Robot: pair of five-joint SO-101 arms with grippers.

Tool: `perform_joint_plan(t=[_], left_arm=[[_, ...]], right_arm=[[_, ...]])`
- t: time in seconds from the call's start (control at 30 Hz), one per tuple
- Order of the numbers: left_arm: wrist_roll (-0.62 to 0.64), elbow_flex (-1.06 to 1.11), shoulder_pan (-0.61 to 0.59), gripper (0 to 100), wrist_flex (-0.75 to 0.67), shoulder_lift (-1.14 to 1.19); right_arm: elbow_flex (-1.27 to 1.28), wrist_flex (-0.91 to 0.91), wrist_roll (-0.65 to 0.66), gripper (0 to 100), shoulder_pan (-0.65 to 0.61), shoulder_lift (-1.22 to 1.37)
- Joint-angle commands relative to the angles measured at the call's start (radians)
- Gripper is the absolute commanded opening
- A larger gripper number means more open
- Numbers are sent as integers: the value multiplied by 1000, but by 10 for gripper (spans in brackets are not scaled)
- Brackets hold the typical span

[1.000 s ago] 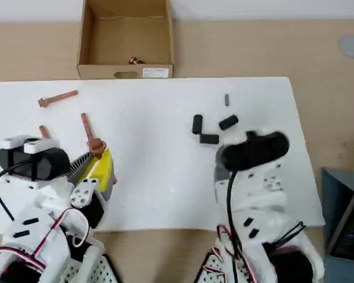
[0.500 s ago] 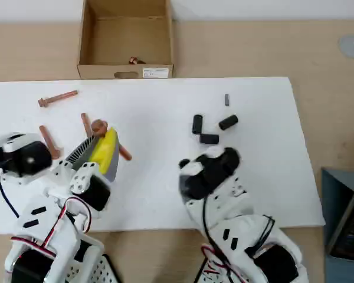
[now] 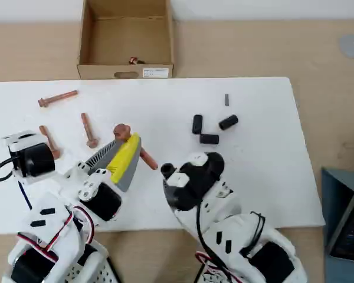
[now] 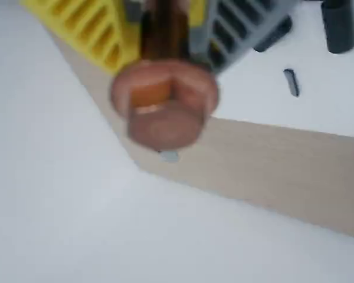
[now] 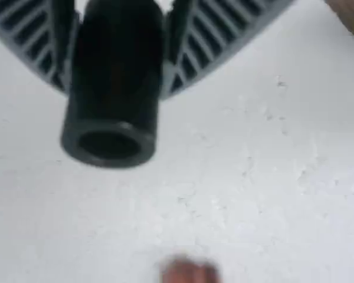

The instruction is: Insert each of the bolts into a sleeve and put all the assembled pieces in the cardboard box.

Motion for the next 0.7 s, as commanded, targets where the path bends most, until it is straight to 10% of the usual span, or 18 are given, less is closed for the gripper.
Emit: perform_joint_plan(t=[0.0,0.67], left_arm=[[2,5,12,2,-21,-8],[2,106,14,2,-104,-8]], right_arm=[[7,-48,25,9,-15,-136],[5,-86,106,9,-76,-137]])
